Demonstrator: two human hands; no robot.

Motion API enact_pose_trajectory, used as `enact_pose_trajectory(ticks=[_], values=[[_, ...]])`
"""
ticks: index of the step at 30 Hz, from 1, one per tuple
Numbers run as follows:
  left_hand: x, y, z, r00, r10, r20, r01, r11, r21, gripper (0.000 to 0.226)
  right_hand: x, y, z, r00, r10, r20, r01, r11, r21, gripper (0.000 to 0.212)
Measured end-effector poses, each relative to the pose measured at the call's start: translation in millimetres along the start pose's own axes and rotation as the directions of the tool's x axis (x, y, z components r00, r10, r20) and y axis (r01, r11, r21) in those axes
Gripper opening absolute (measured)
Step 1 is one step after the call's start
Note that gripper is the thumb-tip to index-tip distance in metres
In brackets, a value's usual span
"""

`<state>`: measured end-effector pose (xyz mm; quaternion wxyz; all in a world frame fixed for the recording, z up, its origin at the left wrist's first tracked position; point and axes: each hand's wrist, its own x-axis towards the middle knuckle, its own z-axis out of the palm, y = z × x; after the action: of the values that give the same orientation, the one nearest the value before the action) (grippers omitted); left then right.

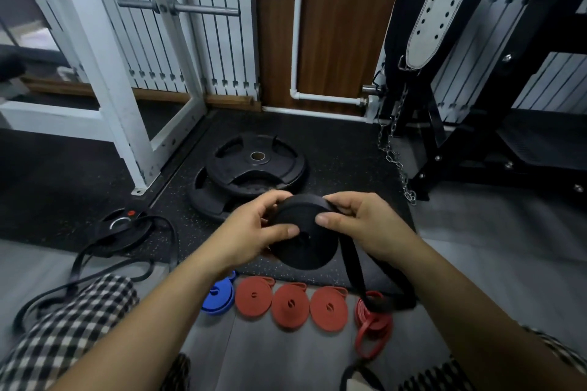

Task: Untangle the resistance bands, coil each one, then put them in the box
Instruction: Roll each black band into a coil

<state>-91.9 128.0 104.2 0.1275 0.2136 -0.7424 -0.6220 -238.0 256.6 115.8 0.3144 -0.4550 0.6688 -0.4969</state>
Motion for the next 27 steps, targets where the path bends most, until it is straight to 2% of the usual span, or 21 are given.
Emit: enact_pose_trajectory(ticks=[2,5,8,12,15,18,20,22,24,27], values=[[0,-1,7,0.999,0.004,-0.042,-0.006,0.999,-0.043,0.024,1,0,1,0.999,-0.004,-0.032,0.006,0.998,0.059,0.021],[-1,0,11,0.996,-0.003,-0.088,-0.019,0.968,-0.25,0.019,1,-3,-5,0.998,0.017,-0.056,-0.004,0.973,0.232,0.02],[-1,2,14,0.989,-0.046,-0.14,-0.019,0.901,-0.434,0.017,1,-1,-5,0.996,0.027,-0.079,0.0,0.946,0.324,0.017],[-2,-1,23,0.979,-0.114,-0.166,-0.005,0.81,-0.587,0.015,4,5,6,0.989,-0.003,-0.147,0.043,0.962,0.27,0.02],[-3,-3,28,0.977,-0.15,-0.155,0.017,0.769,-0.639,0.016,4,12,13,0.983,-0.001,-0.181,0.044,0.972,0.232,0.021],[-5,-4,21,0.982,-0.178,-0.062,0.105,0.79,-0.604,0.02,4,9,3,0.991,0.028,-0.133,0.007,0.967,0.256,0.019],[-3,-6,8,0.989,-0.141,-0.033,0.118,0.919,-0.375,0.025,2,7,-3,0.994,0.018,-0.11,0.004,0.98,0.198,0.018],[0,-6,-2,0.994,-0.076,-0.074,0.063,0.984,-0.165,0.037,1,7,-1,0.997,-0.003,-0.083,0.011,0.995,0.095,0.02],[3,-3,-2,0.992,-0.035,-0.122,0.008,0.977,-0.212,0.041,2,8,7,0.999,-0.022,-0.04,0.022,1.0,-0.018,0.023],[8,-1,6,0.981,-0.033,-0.193,-0.026,0.954,-0.298,0.02,5,5,15,0.999,-0.044,-0.026,0.044,0.999,-0.021,0.022]])
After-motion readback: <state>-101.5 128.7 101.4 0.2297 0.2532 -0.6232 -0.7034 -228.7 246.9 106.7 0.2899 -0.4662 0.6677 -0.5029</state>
